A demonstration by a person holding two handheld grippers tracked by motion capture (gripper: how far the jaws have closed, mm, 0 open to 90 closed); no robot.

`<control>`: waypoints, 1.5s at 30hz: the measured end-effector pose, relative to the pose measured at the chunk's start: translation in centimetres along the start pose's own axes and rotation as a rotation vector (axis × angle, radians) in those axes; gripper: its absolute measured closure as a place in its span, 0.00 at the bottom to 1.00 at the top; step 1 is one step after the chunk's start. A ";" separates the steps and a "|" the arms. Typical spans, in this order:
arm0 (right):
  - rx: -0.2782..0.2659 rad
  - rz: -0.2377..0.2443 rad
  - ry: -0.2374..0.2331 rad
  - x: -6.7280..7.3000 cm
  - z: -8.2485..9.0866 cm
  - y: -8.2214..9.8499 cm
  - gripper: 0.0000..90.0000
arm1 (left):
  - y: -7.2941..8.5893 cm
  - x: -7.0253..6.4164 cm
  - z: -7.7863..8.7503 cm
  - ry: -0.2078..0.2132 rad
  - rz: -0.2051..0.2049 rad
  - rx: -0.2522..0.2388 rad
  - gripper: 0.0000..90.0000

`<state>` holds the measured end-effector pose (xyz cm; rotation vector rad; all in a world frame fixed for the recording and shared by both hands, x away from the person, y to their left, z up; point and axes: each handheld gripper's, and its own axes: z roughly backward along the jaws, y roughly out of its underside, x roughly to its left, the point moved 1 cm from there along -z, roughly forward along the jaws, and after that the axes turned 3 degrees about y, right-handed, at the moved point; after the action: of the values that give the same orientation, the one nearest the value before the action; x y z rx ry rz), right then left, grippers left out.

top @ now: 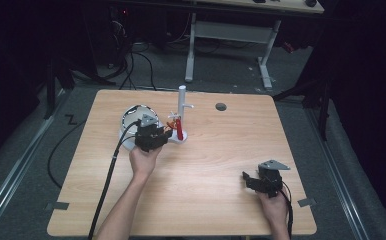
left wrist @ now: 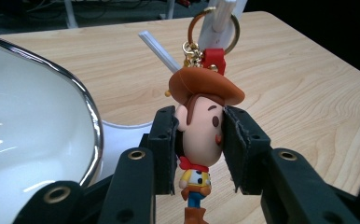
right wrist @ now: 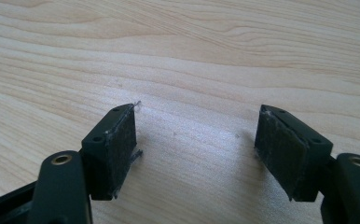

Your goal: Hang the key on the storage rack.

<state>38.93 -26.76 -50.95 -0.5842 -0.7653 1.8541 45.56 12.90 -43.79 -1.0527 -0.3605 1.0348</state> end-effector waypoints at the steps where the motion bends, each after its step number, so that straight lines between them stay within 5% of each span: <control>1: 0.000 0.001 0.000 0.0 0.0 0.0 0.33 | 0.1 -0.1 -0.1 -0.001 -0.006 0.005 0.73; 19: 0.000 0.001 0.000 0.0 0.0 0.0 0.33 | 0.8 0.1 -1.7 -0.027 -0.015 0.060 0.72; 45: 0.000 0.001 0.000 0.0 0.0 0.0 0.33 | 1.2 0.1 -2.5 -0.037 -0.017 0.077 0.73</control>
<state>38.93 -26.76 -50.95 -0.5843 -0.7655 1.8548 46.69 11.74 -46.10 -0.9612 -0.3571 1.0460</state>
